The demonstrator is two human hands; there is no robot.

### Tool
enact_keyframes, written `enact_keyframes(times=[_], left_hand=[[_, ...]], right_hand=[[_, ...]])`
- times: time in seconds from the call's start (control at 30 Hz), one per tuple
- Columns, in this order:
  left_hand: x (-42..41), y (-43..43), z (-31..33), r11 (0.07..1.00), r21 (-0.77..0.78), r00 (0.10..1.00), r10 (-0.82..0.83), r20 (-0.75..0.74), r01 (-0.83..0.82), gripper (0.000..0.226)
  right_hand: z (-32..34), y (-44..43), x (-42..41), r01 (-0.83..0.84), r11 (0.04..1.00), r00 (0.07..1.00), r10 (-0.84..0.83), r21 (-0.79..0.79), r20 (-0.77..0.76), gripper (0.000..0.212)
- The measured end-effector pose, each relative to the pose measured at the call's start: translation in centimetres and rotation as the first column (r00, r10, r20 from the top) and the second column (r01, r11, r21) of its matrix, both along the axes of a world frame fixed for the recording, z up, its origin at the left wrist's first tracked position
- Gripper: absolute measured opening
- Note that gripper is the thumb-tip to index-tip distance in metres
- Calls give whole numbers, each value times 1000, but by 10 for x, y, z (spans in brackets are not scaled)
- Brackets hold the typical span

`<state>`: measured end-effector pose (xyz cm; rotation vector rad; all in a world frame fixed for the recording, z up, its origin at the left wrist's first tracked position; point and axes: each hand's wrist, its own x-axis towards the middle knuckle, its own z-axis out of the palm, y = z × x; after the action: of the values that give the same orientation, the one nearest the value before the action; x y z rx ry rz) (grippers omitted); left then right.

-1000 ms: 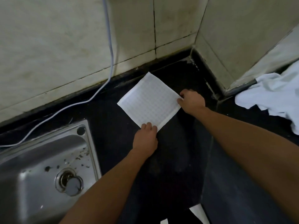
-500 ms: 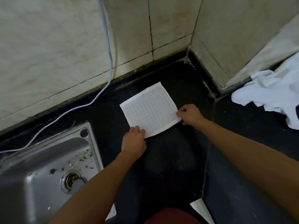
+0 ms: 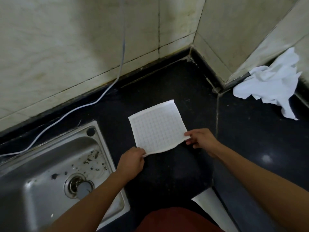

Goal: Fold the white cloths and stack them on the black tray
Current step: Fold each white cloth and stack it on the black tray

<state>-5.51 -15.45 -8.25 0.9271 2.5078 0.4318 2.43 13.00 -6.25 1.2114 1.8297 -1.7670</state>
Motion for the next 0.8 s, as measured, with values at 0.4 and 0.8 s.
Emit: enact_keyframes(times=[0.4,0.8], left_hand=[[-112,21,21,943,124,951,304,60,-309,17],[-149,45,-12,919,-55,917,394,59,-391,18]], right_hand=[[4,30,-112,-235,817,956,291,527,-25,15],[-33,28,-155,-448,540,883,394,713,256,26]])
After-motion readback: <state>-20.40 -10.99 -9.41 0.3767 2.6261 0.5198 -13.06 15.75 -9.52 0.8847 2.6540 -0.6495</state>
